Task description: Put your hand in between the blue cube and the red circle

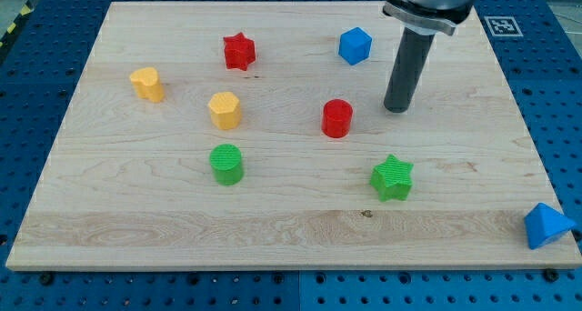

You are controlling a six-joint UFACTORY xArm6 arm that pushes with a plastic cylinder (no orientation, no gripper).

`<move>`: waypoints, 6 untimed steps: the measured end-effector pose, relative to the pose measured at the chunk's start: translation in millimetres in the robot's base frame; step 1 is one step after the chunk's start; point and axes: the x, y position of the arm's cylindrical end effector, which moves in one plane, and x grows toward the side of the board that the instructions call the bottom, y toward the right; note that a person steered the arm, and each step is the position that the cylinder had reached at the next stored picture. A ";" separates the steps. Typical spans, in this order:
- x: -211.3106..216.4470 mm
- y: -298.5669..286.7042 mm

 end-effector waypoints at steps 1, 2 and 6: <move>-11.5 -11.4; -22.6 -21.7; -55.2 -73.1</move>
